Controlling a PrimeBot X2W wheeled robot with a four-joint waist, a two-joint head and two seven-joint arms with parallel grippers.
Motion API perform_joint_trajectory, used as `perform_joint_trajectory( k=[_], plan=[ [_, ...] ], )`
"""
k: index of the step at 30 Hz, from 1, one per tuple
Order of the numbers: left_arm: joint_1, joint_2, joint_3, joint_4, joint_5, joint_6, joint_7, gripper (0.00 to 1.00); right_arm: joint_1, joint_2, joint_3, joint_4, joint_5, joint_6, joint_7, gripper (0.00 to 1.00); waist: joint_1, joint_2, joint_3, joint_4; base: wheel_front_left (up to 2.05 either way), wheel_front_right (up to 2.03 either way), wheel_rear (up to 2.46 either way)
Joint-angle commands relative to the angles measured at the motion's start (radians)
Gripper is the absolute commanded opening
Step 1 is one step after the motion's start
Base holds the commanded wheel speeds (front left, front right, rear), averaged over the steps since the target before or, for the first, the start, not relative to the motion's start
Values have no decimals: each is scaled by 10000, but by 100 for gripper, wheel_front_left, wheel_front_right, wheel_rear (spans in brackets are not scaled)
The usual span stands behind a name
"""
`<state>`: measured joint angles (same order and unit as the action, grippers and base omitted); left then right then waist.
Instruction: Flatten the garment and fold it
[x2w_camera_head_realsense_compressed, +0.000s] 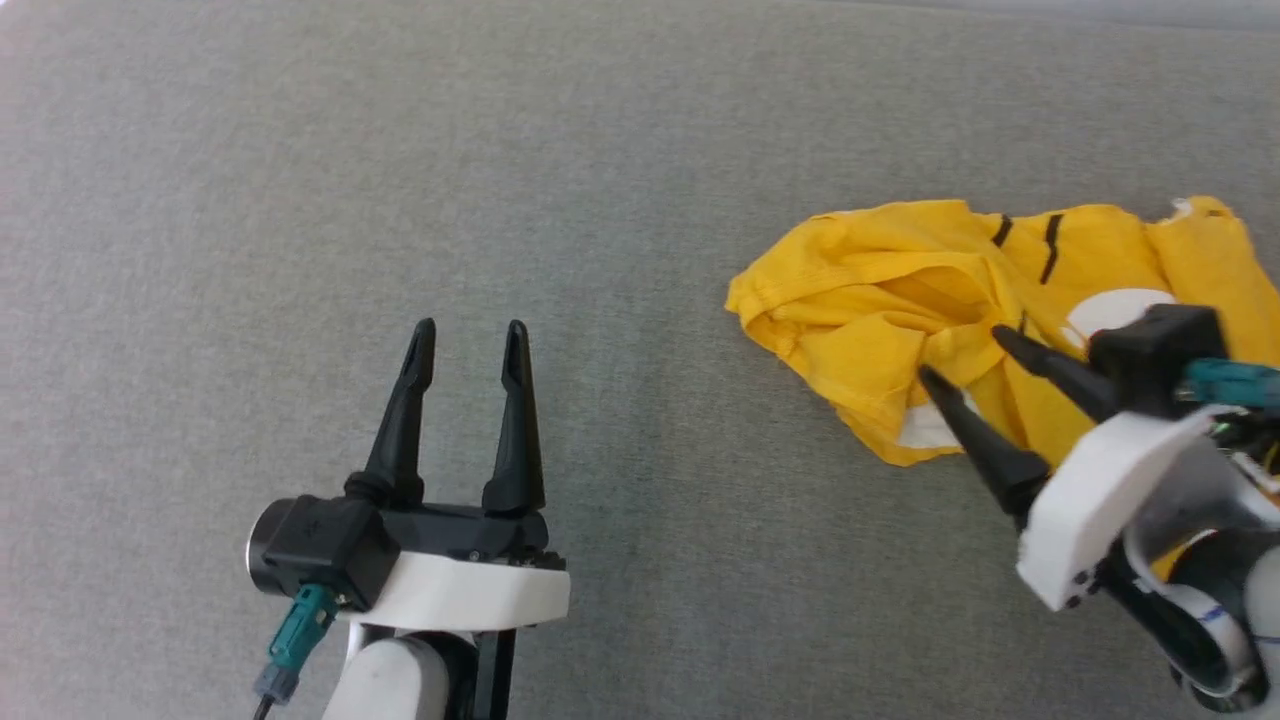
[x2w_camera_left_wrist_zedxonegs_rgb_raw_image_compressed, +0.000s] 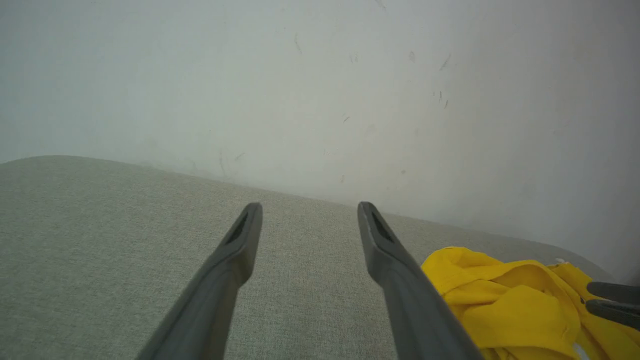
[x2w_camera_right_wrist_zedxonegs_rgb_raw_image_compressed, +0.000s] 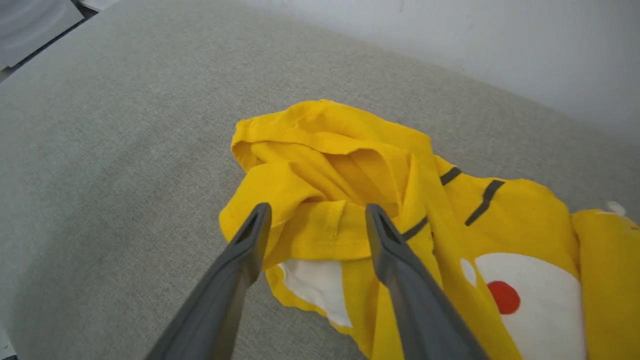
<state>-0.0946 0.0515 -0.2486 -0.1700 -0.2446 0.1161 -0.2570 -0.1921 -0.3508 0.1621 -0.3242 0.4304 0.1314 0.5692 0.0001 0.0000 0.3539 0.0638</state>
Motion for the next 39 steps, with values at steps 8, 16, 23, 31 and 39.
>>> perform_joint_trajectory(
  k=[8, 16, 23, 31, 39],
  plan=[
    [-396, -12, -208, 10, -170, 135, -47, 100, -904, -447, 2062, 1838, -811, -7, -180, 100, -1, 0, 373, 678, 0, 0, 0],
    [-455, -12, -161, 86, -104, 149, -47, 100, -1679, -79, 2142, 2321, -658, -7, -1062, 0, -1, 0, 219, 459, 0, 0, 0],
    [-537, -12, -110, 142, -41, 52, -47, 100, -1908, -246, 2853, 574, 1553, -7, -156, 0, -1, 0, 34, 50, 0, 0, 0],
    [-421, -12, -101, 426, -109, -102, -47, 100, -934, -1573, 4972, -1132, 4122, -7, 1843, 0, -1, 0, -388, -184, 0, 0, 0],
    [-280, -13, -191, 658, -308, -214, -47, 100, -627, -1721, 5400, -378, 3996, -7, 929, 100, -1, 0, -684, -75, 0, 0, 0]
  ],
)
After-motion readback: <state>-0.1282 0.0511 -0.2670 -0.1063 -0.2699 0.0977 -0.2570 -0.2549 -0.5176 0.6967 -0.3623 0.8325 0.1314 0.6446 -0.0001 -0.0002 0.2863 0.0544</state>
